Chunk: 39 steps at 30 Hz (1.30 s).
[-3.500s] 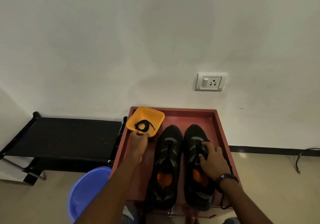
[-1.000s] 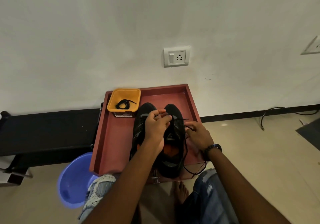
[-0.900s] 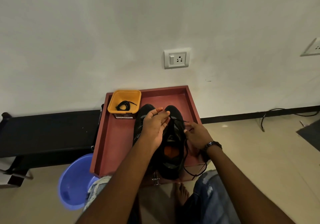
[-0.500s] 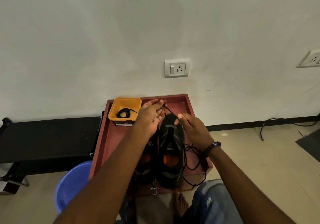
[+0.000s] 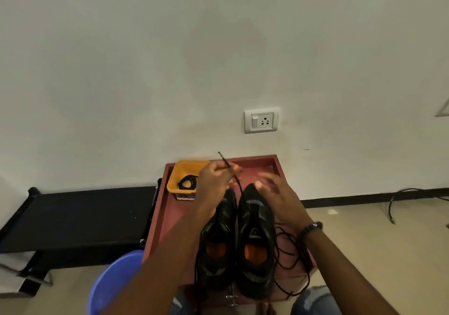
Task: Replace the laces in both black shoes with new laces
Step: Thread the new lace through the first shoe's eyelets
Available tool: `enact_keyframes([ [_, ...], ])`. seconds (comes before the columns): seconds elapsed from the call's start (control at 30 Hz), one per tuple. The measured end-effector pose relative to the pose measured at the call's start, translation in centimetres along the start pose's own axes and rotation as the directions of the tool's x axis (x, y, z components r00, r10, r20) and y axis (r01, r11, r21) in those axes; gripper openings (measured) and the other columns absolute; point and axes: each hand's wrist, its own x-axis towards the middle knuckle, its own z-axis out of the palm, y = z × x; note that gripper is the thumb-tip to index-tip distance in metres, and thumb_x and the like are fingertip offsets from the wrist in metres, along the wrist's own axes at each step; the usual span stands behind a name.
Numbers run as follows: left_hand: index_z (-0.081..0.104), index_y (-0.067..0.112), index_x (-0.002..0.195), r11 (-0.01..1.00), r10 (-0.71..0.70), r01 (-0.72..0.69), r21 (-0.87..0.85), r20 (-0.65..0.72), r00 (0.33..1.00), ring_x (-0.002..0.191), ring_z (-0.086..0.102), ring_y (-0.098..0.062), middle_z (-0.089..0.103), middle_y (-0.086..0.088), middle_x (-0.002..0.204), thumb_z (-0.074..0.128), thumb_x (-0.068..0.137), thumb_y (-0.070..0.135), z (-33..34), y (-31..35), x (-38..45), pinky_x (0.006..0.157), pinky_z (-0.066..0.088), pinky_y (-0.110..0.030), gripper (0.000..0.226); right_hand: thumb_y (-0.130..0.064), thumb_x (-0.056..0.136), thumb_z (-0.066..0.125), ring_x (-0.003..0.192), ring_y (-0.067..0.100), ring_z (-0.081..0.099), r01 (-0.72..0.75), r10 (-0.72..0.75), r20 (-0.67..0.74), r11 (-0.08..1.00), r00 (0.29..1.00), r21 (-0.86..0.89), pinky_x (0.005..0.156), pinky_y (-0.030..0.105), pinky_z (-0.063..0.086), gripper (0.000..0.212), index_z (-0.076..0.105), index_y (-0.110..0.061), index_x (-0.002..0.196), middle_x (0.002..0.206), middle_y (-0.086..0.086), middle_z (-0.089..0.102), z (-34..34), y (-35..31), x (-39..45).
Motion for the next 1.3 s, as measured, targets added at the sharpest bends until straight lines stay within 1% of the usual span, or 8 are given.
enact_keyframes([
  [0.1, 0.064, 0.01, 0.091, 0.97, 0.071, -0.092, 0.225, 0.099, 0.993, 0.075, 0.072, -0.017, 0.074, -0.01, 0.087, 0.06, 0.096, 0.01, 2.3, -1.2, -1.5, 0.064, 0.058, -0.026, 0.006, -0.051, 0.093, 0.059, 0.114, 0.001, 0.058, 0.083, -0.084, 0.014, 0.992, 0.996, 0.098, 0.095, 0.023, 0.049, 0.04, 0.061, -0.034, 0.129, 0.127, -0.012, 0.062, 0.4, -3.0, 0.9],
  [0.23, 0.068, 0.006, 0.09, 0.868, 0.131, -0.202, 0.454, 0.181, 0.975, 0.07, 0.068, -0.022, 0.071, -0.008, 0.08, 0.052, 0.095, 0.007, 5.2, -1.8, -2.8, 0.057, 0.052, -0.027, 0.017, -0.033, 0.097, 0.06, 0.094, -0.006, 0.065, 0.122, -0.117, -0.081, 0.991, 0.99, 0.062, 0.083, 0.01, 0.049, 0.017, 0.074, -0.03, 0.107, 0.097, -0.02, 0.072, -0.6, -3.7, 0.4],
  [0.43, 0.067, 0.023, 0.094, 0.876, 0.041, -0.149, 0.459, 0.237, 0.971, 0.086, 0.066, -0.012, 0.07, 0.008, 0.088, 0.067, 0.092, 0.027, 6.7, -4.3, -3.4, 0.076, 0.051, -0.025, 0.004, -0.031, 0.103, 0.05, 0.058, 0.008, 0.053, -0.082, 0.166, -0.305, 0.959, 0.938, 0.27, 0.051, 0.017, 0.044, 0.026, 0.075, -0.025, 0.109, 0.074, -0.007, 0.061, -5.3, -0.4, -1.4],
  [0.6, 0.067, 0.012, 0.11, 0.725, -0.143, -0.035, 0.688, 0.2, 0.969, 0.098, 0.066, -0.019, 0.07, -0.005, 0.107, 0.06, 0.096, 0.017, 4.6, -8.2, -3.2, 0.089, 0.054, -0.033, 0.017, -0.03, 0.106, 0.041, 0.109, 0.015, 0.062, -0.154, 0.161, 0.005, 0.95, 0.987, -0.27, 0.095, 0.032, 0.051, 0.033, 0.068, -0.026, 0.123, 0.121, -0.004, 0.068, -5.3, 3.6, -1.2],
  [0.77, 0.065, 0.016, 0.102, 0.691, -0.148, -0.014, 0.723, 0.16, 0.976, 0.081, 0.069, -0.023, 0.069, -0.007, 0.096, 0.055, 0.095, 0.011, 3.8, -10.3, -3.5, 0.076, 0.06, -0.042, 0.013, -0.012, 0.102, 0.042, 0.077, 0.011, 0.065, -0.249, 0.281, 0.125, 0.943, 0.951, -0.221, 0.07, 0.019, 0.052, 0.031, 0.064, -0.019, 0.122, 0.096, 0.0, 0.072, -0.5, 6.1, -3.0],
  [0.87, 0.065, 0.021, 0.107, 0.541, -0.062, -0.128, 0.832, 0.19, 0.98, 0.077, 0.065, -0.02, 0.067, -0.003, 0.097, 0.055, 0.094, 0.018, 3.7, -10.3, -3.6, 0.071, 0.057, -0.039, 0.017, -0.017, 0.098, 0.057, 0.074, 0.008, 0.069, -0.32, 0.322, 0.018, 0.944, 0.946, -0.082, 0.065, 0.02, 0.056, 0.007, 0.063, -0.018, 0.101, 0.084, -0.005, 0.073, 1.5, 7.5, -4.1],
  [1.0, 0.062, 0.025, 0.127, 0.322, -0.092, -0.225, 0.92, 0.267, 0.959, 0.094, 0.06, -0.024, 0.048, -0.005, 0.12, 0.058, 0.095, 0.025, 3.0, -10.6, -3.6, 0.079, 0.052, -0.037, 0.032, -0.027, 0.091, 0.069, 0.076, 0.001, 0.063, -0.282, 0.276, -0.062, 0.954, 0.959, -0.101, 0.059, 0.006, 0.043, 0.007, 0.074, -0.022, 0.09, 0.083, -0.012, 0.069, 2.4, 8.1, -4.3],
  [1.3, 0.069, 0.024, 0.121, 0.518, -0.065, -0.154, 0.841, 0.218, 0.974, 0.102, 0.059, -0.025, 0.047, -0.006, 0.122, 0.066, 0.094, 0.029, 3.3, -12.3, -3.4, 0.08, 0.044, -0.028, 0.028, -0.019, 0.097, 0.059, 0.087, 0.012, 0.056, -0.165, 0.179, 0.009, 0.923, 0.984, -0.349, 0.081, 0.022, 0.046, 0.012, 0.068, -0.012, 0.096, 0.094, -0.002, 0.06, 2.1, 6.9, -3.7],
])
